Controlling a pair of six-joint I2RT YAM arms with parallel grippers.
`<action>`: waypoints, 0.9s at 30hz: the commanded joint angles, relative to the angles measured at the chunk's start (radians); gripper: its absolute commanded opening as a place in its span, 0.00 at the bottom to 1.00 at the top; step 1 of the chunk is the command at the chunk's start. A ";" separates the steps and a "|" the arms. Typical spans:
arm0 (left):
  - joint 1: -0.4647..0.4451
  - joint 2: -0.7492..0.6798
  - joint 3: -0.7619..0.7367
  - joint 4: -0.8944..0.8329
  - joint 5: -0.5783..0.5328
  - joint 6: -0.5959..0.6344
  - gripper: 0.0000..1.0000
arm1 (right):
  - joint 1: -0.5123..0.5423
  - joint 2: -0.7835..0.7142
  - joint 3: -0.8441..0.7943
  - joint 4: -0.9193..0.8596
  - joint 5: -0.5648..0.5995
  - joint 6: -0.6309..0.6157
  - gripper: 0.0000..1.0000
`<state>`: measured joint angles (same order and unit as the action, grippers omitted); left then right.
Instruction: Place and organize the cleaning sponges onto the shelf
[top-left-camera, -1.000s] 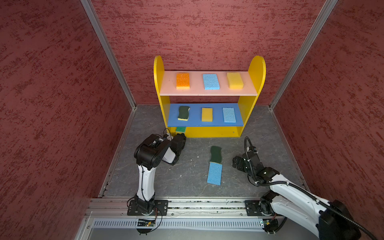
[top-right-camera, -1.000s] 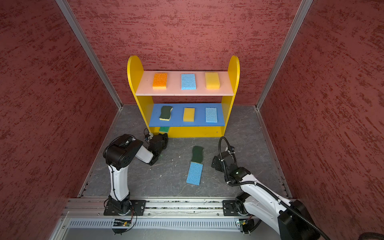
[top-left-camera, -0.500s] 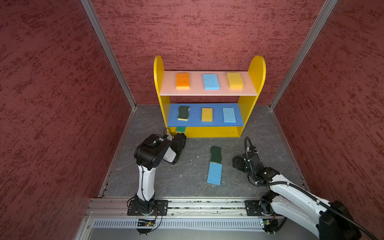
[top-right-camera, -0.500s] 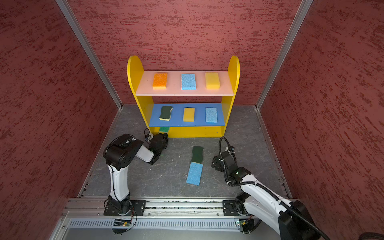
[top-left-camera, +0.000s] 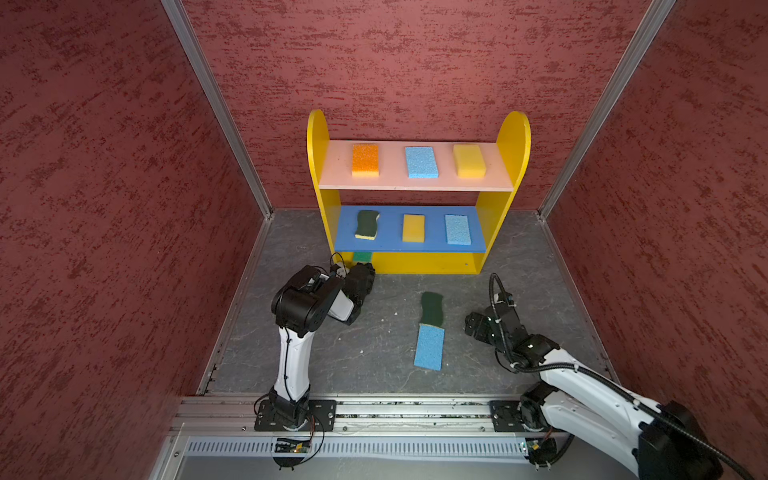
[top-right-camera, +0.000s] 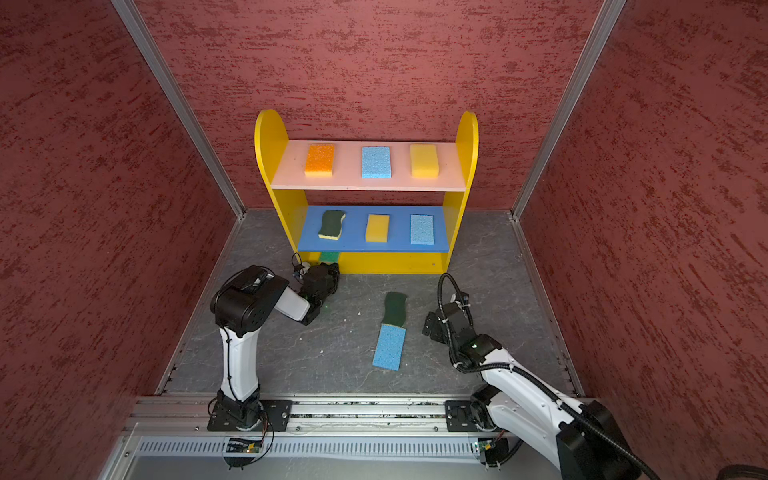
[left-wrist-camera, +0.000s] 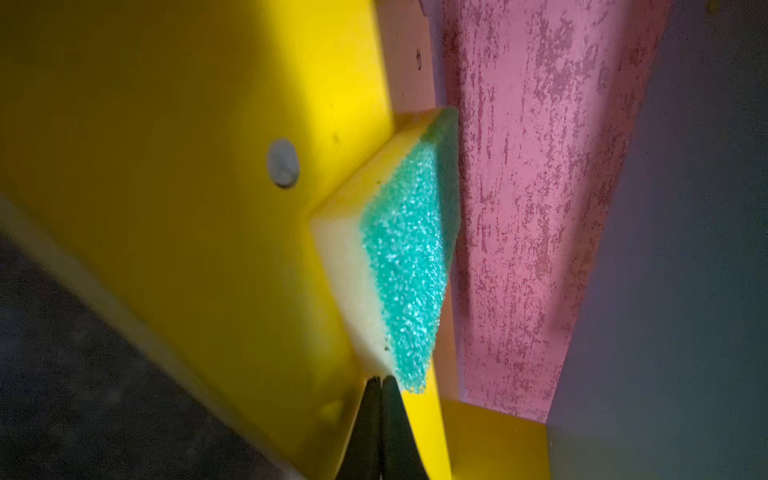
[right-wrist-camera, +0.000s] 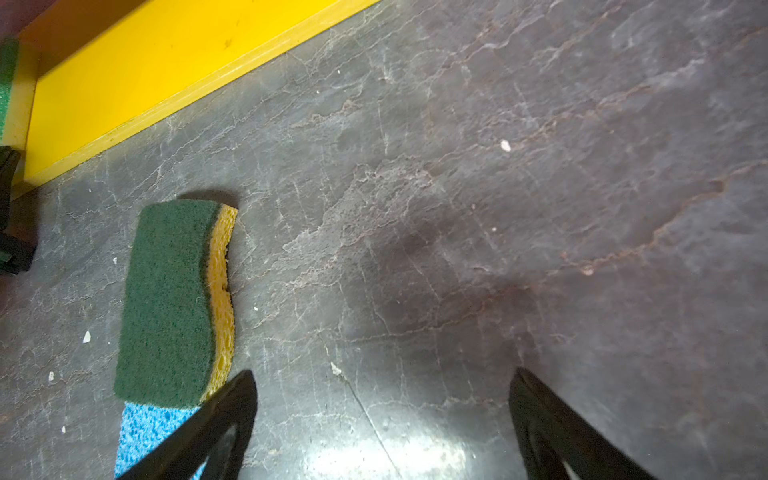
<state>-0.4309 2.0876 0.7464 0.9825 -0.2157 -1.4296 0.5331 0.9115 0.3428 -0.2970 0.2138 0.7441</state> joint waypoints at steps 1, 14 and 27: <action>0.000 0.063 -0.014 -0.108 0.046 0.052 0.01 | -0.004 -0.014 -0.014 0.007 0.025 0.008 0.95; -0.007 0.020 -0.084 -0.094 0.019 0.056 0.01 | -0.004 -0.016 -0.014 0.007 0.025 0.011 0.95; -0.029 -0.270 -0.151 -0.377 0.006 0.285 0.17 | -0.004 0.031 0.016 -0.011 -0.032 0.024 0.96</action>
<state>-0.4538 1.8755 0.6025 0.7403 -0.2043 -1.2434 0.5331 0.9428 0.3374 -0.2996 0.2028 0.7464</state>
